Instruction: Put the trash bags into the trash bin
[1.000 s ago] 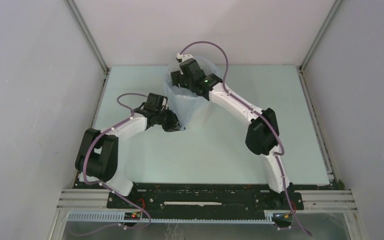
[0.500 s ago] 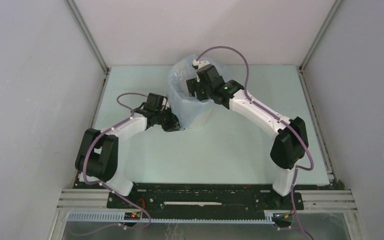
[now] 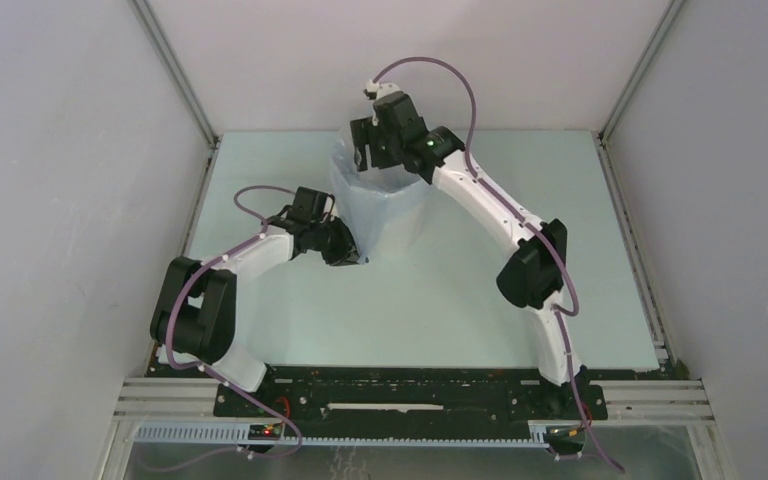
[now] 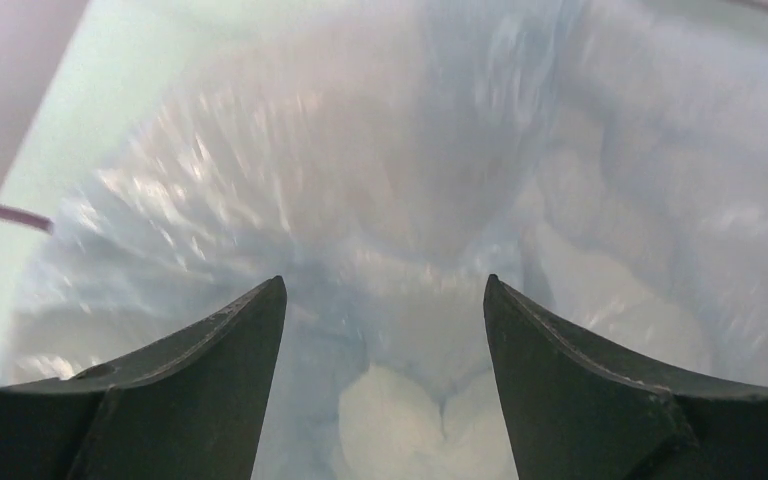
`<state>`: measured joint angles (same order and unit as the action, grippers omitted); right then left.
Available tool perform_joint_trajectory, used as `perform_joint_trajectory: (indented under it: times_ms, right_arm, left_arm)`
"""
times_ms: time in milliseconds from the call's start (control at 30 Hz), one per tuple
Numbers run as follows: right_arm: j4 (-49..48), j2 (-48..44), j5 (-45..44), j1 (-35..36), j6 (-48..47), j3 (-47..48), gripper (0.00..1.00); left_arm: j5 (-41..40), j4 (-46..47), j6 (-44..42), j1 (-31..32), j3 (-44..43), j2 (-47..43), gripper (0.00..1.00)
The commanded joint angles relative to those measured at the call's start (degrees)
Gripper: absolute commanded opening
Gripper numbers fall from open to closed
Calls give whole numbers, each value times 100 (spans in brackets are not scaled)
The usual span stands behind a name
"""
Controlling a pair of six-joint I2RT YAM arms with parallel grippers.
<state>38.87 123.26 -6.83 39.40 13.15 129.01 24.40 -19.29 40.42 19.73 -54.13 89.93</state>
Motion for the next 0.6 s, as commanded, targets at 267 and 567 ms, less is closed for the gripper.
perform_joint_trajectory:
  times_ms: [267,567]
  right_arm:
    - [118,-1032,591,-189,-18,789,89]
    - [206,-2326,1365,-740,454,134,91]
  left_arm:
    - [69,-107,-253,-30,-126,-81,15]
    - [-37,-311,-376,-112,-277,-213,24]
